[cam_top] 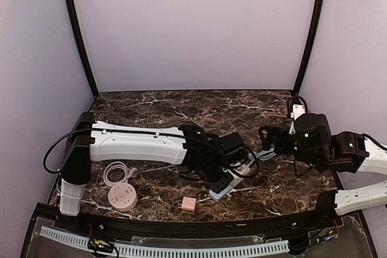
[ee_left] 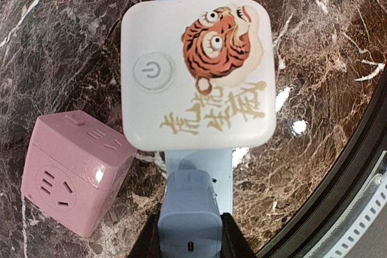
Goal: Insert the plug
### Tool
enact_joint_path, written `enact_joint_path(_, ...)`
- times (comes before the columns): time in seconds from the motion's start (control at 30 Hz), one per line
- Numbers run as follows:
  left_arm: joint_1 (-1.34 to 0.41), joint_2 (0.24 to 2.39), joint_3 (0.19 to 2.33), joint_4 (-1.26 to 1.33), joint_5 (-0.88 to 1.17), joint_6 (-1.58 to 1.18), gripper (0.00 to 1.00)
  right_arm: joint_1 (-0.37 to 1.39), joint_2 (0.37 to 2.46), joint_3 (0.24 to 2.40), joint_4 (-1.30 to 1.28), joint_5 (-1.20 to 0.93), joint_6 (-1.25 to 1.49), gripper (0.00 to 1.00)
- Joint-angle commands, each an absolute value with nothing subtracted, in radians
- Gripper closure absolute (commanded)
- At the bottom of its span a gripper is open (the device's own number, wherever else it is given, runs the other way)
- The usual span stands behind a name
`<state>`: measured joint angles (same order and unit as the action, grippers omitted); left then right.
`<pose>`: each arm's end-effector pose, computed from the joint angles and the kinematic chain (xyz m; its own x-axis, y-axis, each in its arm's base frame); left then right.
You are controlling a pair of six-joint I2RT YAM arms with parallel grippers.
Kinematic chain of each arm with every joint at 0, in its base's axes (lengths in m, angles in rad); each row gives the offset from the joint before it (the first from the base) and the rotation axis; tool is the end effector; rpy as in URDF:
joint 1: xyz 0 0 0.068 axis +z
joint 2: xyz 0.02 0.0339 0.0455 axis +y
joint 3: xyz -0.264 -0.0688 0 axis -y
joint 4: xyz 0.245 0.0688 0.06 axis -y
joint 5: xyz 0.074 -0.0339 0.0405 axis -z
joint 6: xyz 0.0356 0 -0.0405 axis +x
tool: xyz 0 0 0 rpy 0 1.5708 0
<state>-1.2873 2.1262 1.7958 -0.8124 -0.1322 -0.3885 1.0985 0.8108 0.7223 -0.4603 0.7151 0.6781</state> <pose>0.1320 -0.4363 0.2157 -0.5902 0.6835 -0.4295 0.7702 0.6361 -0.0462 0.0997 0.1439 0.2903 -0.4470 0.1662 -0.8790 -0.1766 0.9469 0.2688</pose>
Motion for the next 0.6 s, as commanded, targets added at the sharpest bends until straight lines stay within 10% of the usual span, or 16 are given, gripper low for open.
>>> enact_joint_path(0.0, -1.279, 2.218, 1.742, -0.740, -0.067, -0.345, 0.99, 1.095, 0.783, 0.789, -0.519, 0.817, 0.777, 0.01)
enact_joint_path(0.57, -1.262, 2.304, 1.784, -0.783, -0.053, -0.348, 0.99, 1.095, 0.812, 0.854, -0.431, 0.701, 0.650, 0.01)
